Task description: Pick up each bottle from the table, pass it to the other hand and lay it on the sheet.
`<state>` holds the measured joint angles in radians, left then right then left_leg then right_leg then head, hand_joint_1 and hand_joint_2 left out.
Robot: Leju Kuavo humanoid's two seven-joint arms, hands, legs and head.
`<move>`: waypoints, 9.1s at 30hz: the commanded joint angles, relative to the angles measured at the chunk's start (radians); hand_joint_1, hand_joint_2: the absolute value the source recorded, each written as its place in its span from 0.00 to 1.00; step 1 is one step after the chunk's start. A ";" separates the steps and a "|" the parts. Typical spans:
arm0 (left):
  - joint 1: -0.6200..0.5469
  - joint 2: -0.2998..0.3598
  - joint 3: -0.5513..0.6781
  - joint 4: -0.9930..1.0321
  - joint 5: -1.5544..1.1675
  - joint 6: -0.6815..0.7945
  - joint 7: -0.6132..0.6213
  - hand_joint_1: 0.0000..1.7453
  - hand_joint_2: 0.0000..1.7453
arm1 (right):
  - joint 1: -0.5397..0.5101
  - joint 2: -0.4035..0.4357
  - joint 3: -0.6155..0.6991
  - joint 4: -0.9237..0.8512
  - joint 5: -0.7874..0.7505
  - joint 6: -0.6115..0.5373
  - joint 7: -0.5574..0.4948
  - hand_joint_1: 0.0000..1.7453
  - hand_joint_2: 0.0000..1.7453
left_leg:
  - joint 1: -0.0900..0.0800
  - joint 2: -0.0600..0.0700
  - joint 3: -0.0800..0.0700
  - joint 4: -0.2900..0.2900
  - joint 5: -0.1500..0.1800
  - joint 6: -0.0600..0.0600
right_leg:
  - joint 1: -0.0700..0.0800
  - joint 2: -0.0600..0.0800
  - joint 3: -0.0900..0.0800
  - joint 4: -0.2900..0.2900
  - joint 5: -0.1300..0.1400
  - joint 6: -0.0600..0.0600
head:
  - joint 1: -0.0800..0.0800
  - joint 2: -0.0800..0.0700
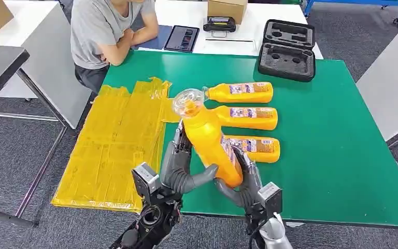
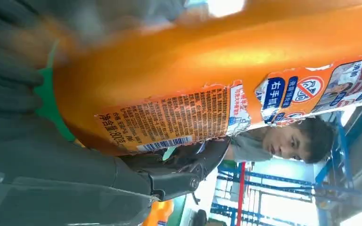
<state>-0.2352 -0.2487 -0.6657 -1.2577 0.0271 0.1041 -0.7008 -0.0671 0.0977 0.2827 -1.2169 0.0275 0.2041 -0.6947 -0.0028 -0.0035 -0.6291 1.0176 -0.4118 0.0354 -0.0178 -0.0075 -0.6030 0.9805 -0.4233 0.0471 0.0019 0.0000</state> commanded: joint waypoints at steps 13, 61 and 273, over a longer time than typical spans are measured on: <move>-0.028 0.019 0.000 0.037 0.000 0.004 0.003 0.00 1.00 | -0.072 -0.028 0.107 0.081 0.006 0.005 -0.003 1.00 1.00 | 0.001 0.001 0.004 -0.001 -0.001 -0.002 | 0.001 0.002 0.004 -0.001 -0.001 -0.002 | 0.000 0.000; -0.013 0.017 0.021 0.017 0.019 -0.060 0.003 0.00 1.00 | -0.031 -0.047 0.069 -0.016 -0.023 0.005 -0.003 1.00 1.00 | 0.001 0.001 0.004 -0.001 -0.002 -0.002 | 0.001 0.001 0.004 -0.001 -0.001 -0.002 | 0.000 0.000; -0.474 0.361 0.189 0.658 -1.430 0.448 0.524 1.00 1.00 | 0.069 0.046 -0.199 -0.026 -0.047 0.079 -0.003 0.00 1.00 | 0.003 0.003 0.003 0.001 -0.002 -0.003 | 0.003 0.003 0.003 0.001 -0.001 -0.003 | 0.000 0.000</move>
<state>-0.5824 0.0469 -0.4890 -0.7713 -1.4172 0.6191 -0.1396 0.0409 0.1297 0.0629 -1.3333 -0.0156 0.2789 -0.7023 -0.0016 -0.0034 -0.6296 1.0176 -0.4111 0.0350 -0.0172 -0.0070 -0.6038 0.9813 -0.4231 0.0469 0.0019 0.0000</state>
